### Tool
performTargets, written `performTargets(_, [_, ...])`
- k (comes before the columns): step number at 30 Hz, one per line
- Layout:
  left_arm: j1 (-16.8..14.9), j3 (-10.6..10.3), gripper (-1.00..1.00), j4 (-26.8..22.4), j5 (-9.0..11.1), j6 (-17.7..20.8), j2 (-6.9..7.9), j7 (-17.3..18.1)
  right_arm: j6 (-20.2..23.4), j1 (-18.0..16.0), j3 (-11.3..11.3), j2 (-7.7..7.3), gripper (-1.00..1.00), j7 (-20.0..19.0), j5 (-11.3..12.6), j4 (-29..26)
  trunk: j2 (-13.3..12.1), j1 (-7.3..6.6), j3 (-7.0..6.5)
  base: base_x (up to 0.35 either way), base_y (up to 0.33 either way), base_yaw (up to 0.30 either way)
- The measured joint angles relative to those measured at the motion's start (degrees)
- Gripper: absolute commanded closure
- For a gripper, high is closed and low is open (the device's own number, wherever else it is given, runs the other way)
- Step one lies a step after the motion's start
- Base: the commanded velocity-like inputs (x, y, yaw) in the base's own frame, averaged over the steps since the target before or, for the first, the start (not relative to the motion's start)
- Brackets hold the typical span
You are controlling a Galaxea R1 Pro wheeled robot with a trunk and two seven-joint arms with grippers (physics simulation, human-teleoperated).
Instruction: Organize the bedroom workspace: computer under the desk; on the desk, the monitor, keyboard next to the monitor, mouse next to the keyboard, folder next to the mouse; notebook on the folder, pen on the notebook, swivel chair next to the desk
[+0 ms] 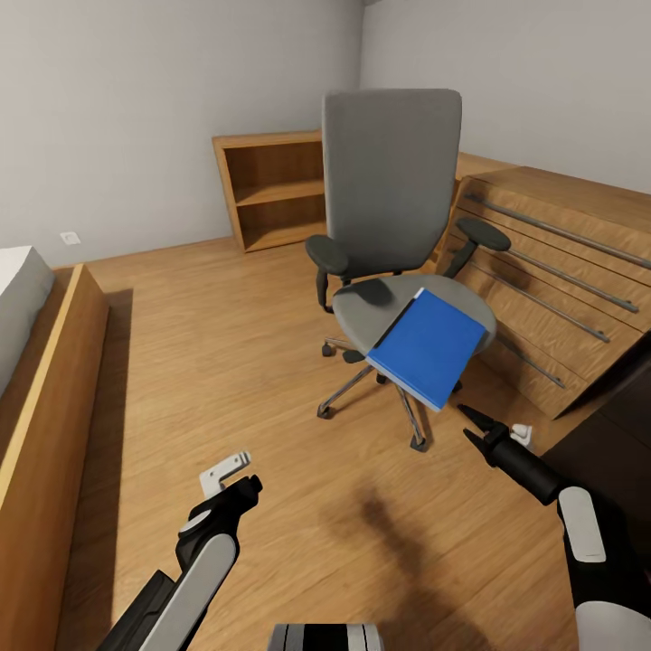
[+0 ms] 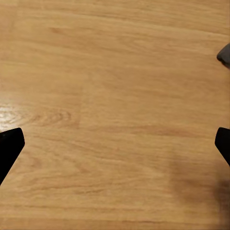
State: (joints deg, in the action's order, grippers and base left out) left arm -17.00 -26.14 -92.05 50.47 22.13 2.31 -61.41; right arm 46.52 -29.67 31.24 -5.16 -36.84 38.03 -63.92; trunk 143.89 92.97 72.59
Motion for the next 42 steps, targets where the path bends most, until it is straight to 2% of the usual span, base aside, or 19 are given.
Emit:
performTargets(7, [0.0, -0.11, -1.0, 0.01, 0.05, 0.0, 0.01, 0.0, 0.0, 1.0, -1.14, 0.63, -1.0, -1.55, 0.0, -2.01, 0.0, 0.0, 0.0, 0.0, 0.0, 0.0])
performTargets(11, [0.0, -0.17, -1.0, 0.07, 0.05, 0.0, 0.02, 0.0, -0.01, 1.41, -1.29, 0.72, -1.0, -5.6, -0.07, -2.48, 0.0, 0.0, 0.0, 0.0, 0.0, 0.0])
performTargets(17, [0.0, -0.24, -1.0, 0.09, -0.01, 0.0, 0.02, 0.0, -0.05, 1.74, -1.33, 0.75, -1.0, -8.66, -0.22, -2.52, 0.0, 0.0, 0.0, 0.0, 0.0, 0.0])
performTargets(35, [0.0, -0.31, -1.0, 0.1, 0.02, 0.0, 0.02, 0.08, -0.18, 1.85, -1.27, 0.61, -1.0, -9.55, -0.35, -2.21, 0.0, 0.0, 0.0, 0.0, 0.0, 0.0])
performTargets(42, [0.0, -0.31, -1.0, 0.1, 0.03, 0.0, 0.02, 0.09, -0.71, 1.85, -1.13, 0.44, -1.0, -9.34, -0.41, -0.45, 0.0, 0.0, 0.0, 0.0, 0.0, 0.0])
